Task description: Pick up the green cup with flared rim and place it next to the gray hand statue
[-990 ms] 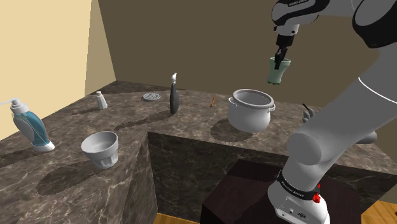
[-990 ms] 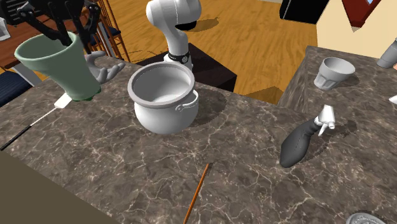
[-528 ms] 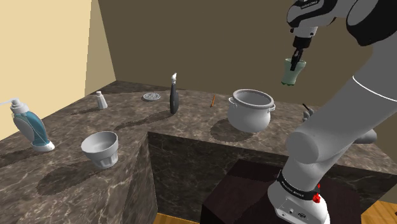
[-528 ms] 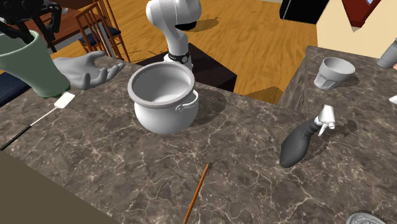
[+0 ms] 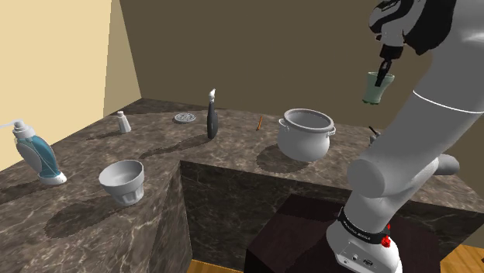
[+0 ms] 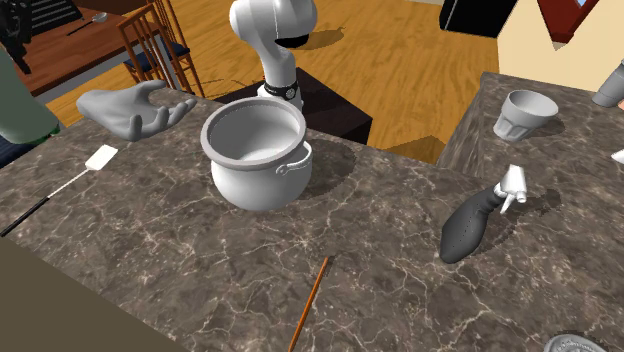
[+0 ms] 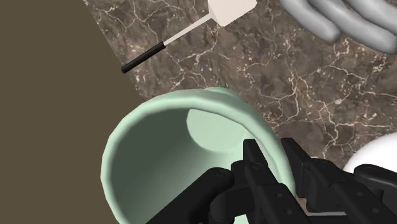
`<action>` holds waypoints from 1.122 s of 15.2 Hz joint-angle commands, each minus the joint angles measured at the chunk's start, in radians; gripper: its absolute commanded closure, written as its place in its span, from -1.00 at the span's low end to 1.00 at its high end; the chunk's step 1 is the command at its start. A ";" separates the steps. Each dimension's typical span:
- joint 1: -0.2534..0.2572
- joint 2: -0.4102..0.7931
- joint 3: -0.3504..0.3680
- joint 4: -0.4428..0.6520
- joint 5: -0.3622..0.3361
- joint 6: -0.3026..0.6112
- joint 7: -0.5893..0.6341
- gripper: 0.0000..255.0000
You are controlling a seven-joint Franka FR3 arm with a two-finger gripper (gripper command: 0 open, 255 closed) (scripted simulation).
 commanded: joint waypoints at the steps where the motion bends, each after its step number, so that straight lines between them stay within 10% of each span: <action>1: -0.025 0.057 -0.049 0.046 0.051 0.001 -0.087 1.00; 6: -0.152 0.269 -0.132 0.215 0.250 -0.034 -0.315 1.00; 17: -0.145 0.261 -0.118 0.060 0.245 0.116 -0.313 1.00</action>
